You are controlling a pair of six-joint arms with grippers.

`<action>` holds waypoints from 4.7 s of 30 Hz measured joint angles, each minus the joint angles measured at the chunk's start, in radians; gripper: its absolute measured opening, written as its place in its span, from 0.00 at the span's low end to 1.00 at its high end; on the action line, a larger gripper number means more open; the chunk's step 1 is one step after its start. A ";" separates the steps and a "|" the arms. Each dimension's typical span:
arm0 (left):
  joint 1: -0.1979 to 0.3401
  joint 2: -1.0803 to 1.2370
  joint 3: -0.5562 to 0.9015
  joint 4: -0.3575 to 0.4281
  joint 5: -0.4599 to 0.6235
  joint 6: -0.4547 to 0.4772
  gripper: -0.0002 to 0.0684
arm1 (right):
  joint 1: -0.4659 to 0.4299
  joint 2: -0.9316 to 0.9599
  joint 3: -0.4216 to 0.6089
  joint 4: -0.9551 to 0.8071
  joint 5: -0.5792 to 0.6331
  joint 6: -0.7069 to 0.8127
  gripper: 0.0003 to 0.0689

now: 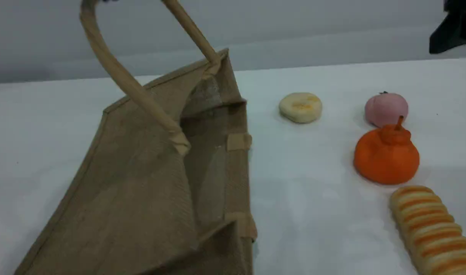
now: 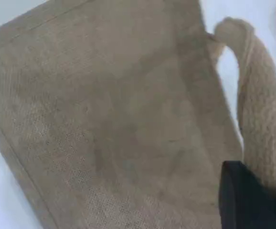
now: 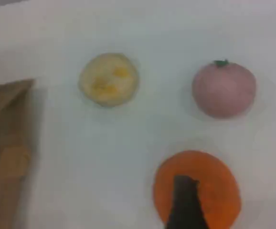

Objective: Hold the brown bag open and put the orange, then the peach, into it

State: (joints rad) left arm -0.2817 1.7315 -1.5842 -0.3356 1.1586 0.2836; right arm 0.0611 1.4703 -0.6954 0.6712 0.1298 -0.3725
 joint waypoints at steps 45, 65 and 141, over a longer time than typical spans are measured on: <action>0.001 -0.001 -0.256 -0.165 0.063 0.479 0.13 | 0.000 0.116 0.000 0.007 -0.043 -0.049 0.62; 0.001 0.003 -0.256 -0.215 0.063 0.516 0.13 | 0.000 0.296 -0.126 0.007 0.016 -0.105 0.62; 0.001 0.006 -0.253 -0.217 0.062 0.481 0.13 | 0.451 -0.024 -0.170 0.075 0.135 -0.078 0.05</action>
State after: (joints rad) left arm -0.2809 1.7373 -1.8376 -0.5528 1.2209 0.7650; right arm 0.5123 1.4467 -0.8652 0.7457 0.2651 -0.4509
